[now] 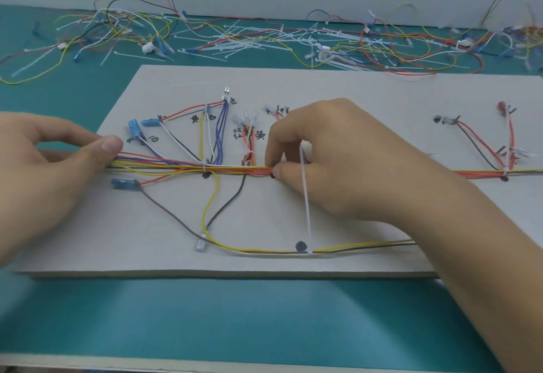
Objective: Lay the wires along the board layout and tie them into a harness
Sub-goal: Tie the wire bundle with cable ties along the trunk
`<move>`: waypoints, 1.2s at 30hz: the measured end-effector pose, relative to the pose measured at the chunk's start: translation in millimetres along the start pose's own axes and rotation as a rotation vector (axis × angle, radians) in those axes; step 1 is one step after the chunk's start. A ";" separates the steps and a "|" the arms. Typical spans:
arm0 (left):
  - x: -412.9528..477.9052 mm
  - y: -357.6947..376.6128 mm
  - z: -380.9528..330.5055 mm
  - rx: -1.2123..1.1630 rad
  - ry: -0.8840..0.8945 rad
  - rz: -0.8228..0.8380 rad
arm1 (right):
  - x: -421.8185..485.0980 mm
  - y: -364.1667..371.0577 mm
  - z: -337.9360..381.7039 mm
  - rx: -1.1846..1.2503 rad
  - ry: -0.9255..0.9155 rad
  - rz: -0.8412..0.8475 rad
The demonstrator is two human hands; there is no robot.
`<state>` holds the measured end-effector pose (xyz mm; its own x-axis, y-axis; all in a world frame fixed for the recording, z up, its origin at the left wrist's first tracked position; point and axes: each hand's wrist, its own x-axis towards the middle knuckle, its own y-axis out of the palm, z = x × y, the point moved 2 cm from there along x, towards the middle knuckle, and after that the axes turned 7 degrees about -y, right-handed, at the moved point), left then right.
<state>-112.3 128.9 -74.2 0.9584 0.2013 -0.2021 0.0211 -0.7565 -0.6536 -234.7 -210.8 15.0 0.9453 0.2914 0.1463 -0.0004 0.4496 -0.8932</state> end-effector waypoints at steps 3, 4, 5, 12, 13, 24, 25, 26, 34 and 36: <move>-38.3 5.6 -20.6 0.166 0.203 -0.163 | -2.9 -8.5 -6.6 -0.031 0.019 0.021; -58.7 6.1 -26.8 0.122 0.252 -0.156 | -6.2 -13.7 -11.5 -0.029 0.035 0.032; -72.2 10.4 -36.9 0.093 0.301 -0.135 | -9.8 -19.6 -16.8 -0.018 0.055 0.045; -71.3 10.3 -57.3 0.240 0.608 0.070 | -18.1 -37.1 -36.3 -0.024 0.081 0.092; -69.7 6.3 -58.1 0.275 0.635 0.100 | -18.2 -36.8 -35.2 -0.024 0.068 0.094; -59.8 -4.2 -82.6 0.499 0.766 0.288 | -21.3 -35.2 -28.9 -0.021 0.031 0.125; -59.8 -5.8 -82.5 0.471 0.741 0.333 | -21.2 -35.1 -29.1 -0.024 0.034 0.123; -58.9 -6.2 -80.4 0.461 0.726 0.357 | -21.1 -35.1 -29.2 -0.027 0.039 0.121; -48.5 1.7 -85.0 0.530 0.828 0.248 | -20.7 -34.5 -27.0 -0.032 0.049 0.107; -41.7 -1.5 -79.3 0.499 0.842 0.245 | -20.8 -34.7 -27.8 -0.026 0.055 0.104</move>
<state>-129.7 72.4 -6.9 0.8138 -0.5752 0.0832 -0.1397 -0.3325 -0.9327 -245.3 -255.9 31.1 0.9570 0.2886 0.0290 -0.0920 0.3967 -0.9133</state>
